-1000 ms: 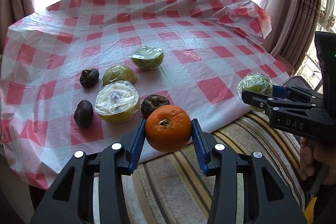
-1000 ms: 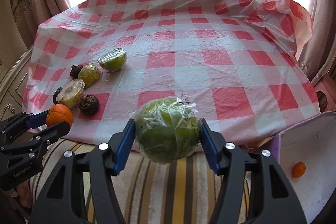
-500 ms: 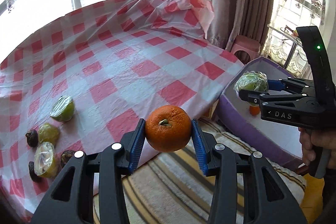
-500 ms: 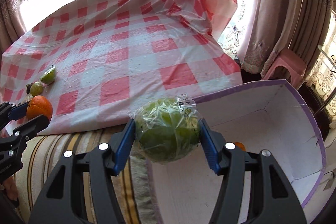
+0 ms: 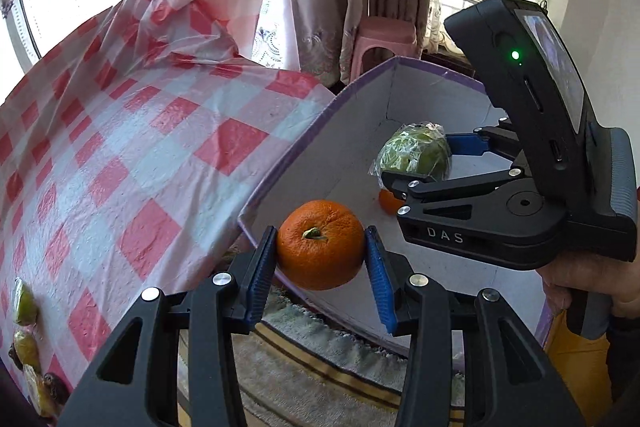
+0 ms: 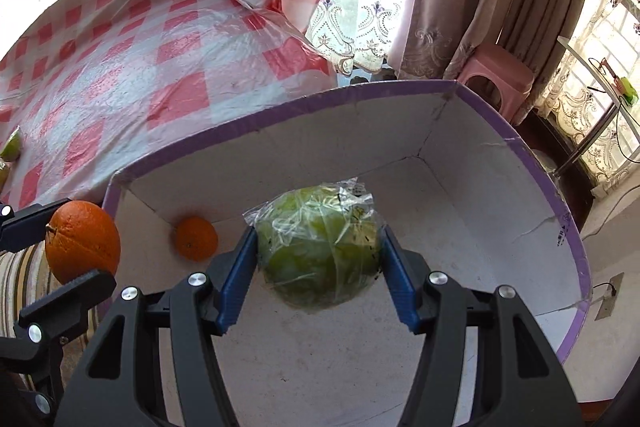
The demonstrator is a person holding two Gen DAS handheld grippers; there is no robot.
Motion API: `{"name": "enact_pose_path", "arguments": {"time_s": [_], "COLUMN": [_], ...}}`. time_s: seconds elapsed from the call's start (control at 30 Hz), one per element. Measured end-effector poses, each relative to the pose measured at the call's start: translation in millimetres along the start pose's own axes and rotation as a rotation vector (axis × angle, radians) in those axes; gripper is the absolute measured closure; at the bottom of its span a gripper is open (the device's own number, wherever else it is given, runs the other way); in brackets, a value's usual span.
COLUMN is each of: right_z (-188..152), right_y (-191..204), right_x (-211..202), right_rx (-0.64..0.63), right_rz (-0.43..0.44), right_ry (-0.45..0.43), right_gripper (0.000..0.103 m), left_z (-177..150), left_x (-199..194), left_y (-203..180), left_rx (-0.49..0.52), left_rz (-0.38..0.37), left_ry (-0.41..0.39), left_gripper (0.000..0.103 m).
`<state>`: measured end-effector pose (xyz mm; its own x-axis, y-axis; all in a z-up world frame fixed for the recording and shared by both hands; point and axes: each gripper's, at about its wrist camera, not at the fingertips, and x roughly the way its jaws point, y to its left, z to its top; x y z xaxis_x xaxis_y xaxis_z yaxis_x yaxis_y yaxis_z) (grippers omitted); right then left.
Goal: Organize fruits
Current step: 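Carry the orange and cabbage over the box and open both grippers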
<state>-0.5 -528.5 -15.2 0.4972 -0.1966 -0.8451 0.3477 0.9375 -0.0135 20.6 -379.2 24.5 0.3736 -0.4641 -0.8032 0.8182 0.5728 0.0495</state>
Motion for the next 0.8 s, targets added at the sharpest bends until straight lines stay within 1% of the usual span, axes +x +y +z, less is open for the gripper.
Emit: {"name": "enact_pose_path", "arguments": {"time_s": [0.1, 0.2, 0.3, 0.6, 0.8], "right_z": [-2.9, -3.7, -4.8, -7.2, -5.9], "right_y": [-9.0, -11.9, -10.2, -8.6, -9.5], "right_x": [9.6, 18.6, 23.4, 29.3, 29.4], "right_rx": [0.020, 0.030, 0.017, 0.007, 0.019], "right_rz": [-0.012, -0.008, -0.022, -0.025, -0.030], "right_ry": [0.035, 0.075, 0.099, 0.136, 0.133], "right_gripper": [0.043, 0.043, 0.043, 0.042, 0.042], "left_z": [1.0, -2.5, -7.0, -11.2, -13.6], "left_x": [19.2, 34.6, 45.4, 52.2, 51.3], "left_y": [-6.0, -14.1, -20.3, -32.4, -32.8], "left_rx": [0.025, 0.075, 0.108, 0.171, 0.170], "left_rz": [-0.001, 0.008, 0.016, 0.092, 0.095], "left_ry": [0.064, 0.117, 0.147, 0.142, 0.126], "left_gripper": [0.060, 0.060, 0.060, 0.060, 0.059]}}
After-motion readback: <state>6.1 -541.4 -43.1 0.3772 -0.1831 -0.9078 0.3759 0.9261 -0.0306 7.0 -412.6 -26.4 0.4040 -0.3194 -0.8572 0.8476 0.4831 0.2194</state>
